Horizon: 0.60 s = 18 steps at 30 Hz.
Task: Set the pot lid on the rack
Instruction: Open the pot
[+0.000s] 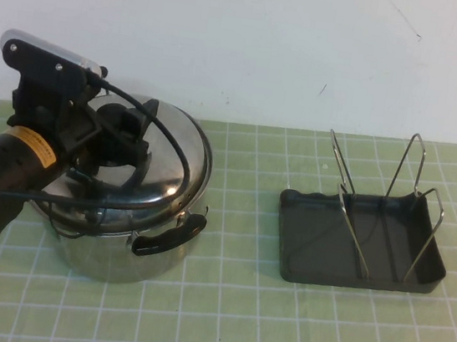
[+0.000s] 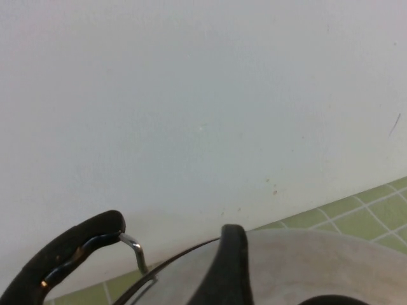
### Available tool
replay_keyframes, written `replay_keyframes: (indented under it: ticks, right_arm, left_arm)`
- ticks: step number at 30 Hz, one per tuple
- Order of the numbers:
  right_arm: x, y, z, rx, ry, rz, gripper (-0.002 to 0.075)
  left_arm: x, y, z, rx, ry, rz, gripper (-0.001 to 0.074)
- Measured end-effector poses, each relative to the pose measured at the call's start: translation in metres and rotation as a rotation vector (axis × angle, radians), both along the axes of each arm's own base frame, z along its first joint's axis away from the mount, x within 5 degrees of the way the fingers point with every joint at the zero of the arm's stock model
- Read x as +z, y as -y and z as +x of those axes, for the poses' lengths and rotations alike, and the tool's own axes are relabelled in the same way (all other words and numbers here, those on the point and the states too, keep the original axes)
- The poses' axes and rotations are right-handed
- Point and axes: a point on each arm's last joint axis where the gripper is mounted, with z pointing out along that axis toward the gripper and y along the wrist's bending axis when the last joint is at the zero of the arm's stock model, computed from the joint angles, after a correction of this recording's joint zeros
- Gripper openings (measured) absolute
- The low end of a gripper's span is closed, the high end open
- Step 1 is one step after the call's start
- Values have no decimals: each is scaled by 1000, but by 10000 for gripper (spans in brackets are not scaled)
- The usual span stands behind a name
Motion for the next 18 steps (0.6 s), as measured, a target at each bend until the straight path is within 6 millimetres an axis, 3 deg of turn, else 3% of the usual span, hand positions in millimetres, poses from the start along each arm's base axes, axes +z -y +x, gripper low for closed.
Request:
replay_keyframes:
  ticks: [12,15,18]
  right_arm:
    - [0,0,0,2,-4,1,-1]
    - [0,-1,0,8,-2,18,-1]
    - [0,-1,0,10,-2,25,-1]
  left_arm:
    - [-10,-3,1,31,-82,32,598]
    - [-13,-3,2,31,-93,35,539]
    - [-12,-3,2,30,-89,38,394]
